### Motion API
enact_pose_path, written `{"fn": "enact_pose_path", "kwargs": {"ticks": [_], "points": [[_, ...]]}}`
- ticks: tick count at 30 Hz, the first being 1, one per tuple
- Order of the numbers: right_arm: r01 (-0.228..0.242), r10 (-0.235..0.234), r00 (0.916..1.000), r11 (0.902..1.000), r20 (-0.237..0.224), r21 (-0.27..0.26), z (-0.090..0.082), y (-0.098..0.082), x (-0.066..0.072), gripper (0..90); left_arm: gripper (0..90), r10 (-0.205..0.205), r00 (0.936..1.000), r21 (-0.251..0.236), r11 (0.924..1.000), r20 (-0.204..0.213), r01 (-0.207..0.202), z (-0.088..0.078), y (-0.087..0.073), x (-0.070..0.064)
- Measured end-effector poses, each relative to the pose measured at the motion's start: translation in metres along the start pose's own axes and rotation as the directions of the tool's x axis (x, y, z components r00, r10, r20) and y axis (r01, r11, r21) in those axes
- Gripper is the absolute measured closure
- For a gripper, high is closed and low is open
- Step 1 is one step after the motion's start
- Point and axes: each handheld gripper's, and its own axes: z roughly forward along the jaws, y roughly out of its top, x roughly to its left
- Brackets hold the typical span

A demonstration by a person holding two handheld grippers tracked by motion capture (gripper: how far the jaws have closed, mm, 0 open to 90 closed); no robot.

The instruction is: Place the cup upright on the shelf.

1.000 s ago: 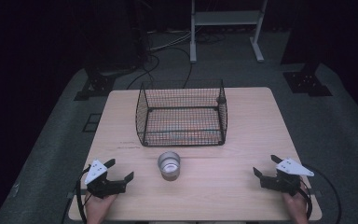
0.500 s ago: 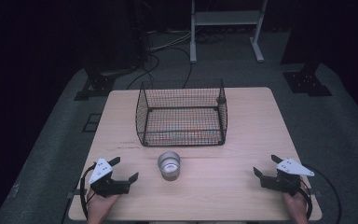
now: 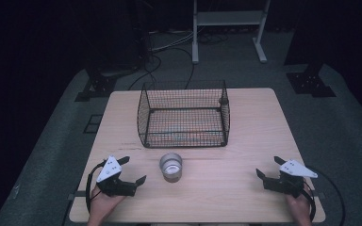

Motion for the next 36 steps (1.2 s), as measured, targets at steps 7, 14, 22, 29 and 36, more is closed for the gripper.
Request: {"fn": "enact_pose_path", "kwargs": {"ticks": [7,14,22,29,36], "points": [[0.003,-0.003,1.0000,1.0000,0.002,0.002,0.000,0.000,0.000,13.5,4.0,0.039,0.9986,0.004,0.9992,0.036,-0.040,0.003,0.011,-0.003],[0.005,-0.005,1.0000,1.0000,0.003,0.002,0.000,0.000,0.001,13.5,4.2,0.052,0.9954,0.033,0.9980,0.081,-0.055,0.010,0.018,-0.008],[0.008,-0.008,1.0000,1.0000,0.000,0.002,0.000,0.000,0.001,13.5,4.2,0.069,0.9905,0.045,0.9961,0.119,-0.075,0.019,0.025,-0.014],[0.008,-0.008,1.0000,1.0000,-0.001,0.002,0.000,0.000,0.001,13.5,4.0,0.094,0.9866,0.054,0.9934,0.134,-0.102,0.026,0.031,-0.019],[0.008,-0.008,1.0000,1.0000,0.002,-0.002,0.000,0.000,0.001,13.5,4.1,0.106,0.9832,0.065,0.9910,0.149,-0.116,0.033,0.035,-0.023]]}}
